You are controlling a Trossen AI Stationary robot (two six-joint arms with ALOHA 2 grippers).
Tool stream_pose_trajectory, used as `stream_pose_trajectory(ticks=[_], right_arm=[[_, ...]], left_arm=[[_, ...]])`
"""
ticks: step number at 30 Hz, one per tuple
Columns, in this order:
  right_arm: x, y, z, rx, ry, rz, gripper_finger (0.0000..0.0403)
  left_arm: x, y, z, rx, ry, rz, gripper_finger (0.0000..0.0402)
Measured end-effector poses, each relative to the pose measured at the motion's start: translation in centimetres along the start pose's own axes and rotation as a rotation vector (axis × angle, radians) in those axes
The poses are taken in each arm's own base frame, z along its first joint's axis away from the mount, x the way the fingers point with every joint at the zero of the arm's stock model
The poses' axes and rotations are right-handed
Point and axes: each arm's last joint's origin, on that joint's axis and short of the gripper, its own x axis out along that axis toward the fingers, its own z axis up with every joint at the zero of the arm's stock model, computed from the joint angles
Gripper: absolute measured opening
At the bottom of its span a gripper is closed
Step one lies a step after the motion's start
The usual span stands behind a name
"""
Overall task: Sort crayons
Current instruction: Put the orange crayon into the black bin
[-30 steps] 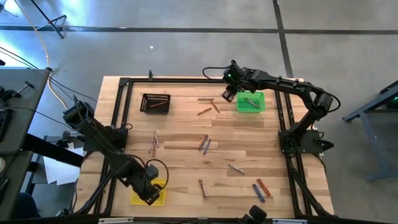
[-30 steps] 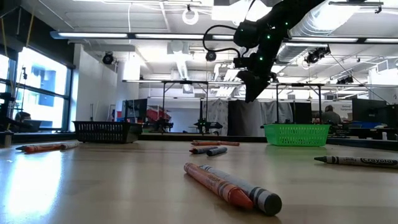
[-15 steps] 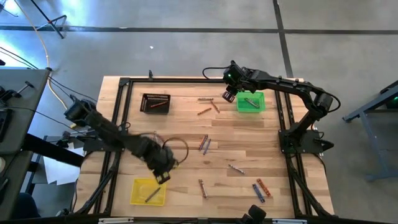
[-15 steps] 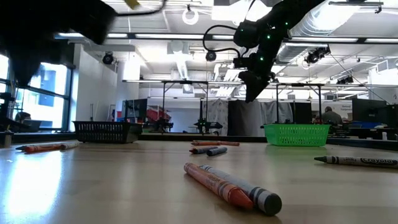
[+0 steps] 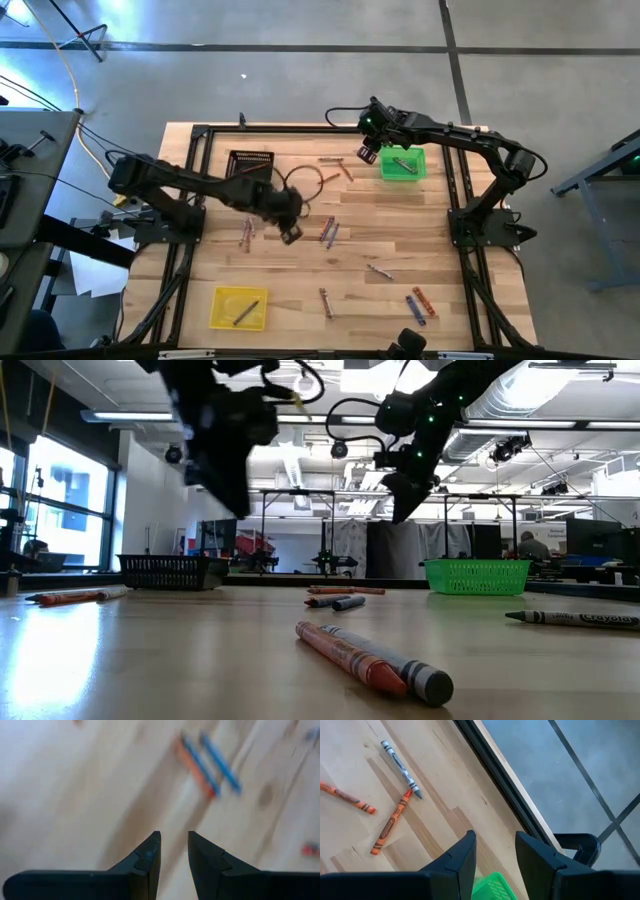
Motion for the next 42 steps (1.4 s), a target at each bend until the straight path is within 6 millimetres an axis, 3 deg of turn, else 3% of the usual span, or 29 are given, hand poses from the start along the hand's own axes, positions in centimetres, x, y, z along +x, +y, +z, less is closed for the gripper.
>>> stream_pose_trajectory(ticks=[5, 10, 18, 25, 33, 42], right_arm=[[0.1, -0.4, -0.3, -0.029, 0.03, -0.003, 0.013], [0.6, -2.4, -1.0, 0.042, 0.076, -0.03, 0.013], [1.3, -5.5, -2.1, 0.188, 0.138, -0.077, 0.013], [1.4, -6.2, -2.4, 0.209, 0.147, -0.087, 0.013], [1.4, -6.3, -2.3, 0.212, 0.138, -0.088, 0.013], [1.4, -6.4, -2.1, 0.208, 0.113, -0.09, 0.013]], left_arm=[[0.2, 1.6, 2.8, 0.094, -0.194, 0.047, 0.0085], [1.5, 3.6, 4.6, 0.08, -0.272, 0.108, 0.0086], [6.9, 6.6, 6.2, 0.225, -0.248, 0.178, 0.0086], [11.0, 9.1, 7.0, 0.268, -0.278, 0.215, 0.0086], [12.6, 10.3, 8.1, 0.249, -0.28, 0.169, 0.0086], [13.6, 10.2, 7.7, 0.24, -0.25, 0.112, 0.0086]])
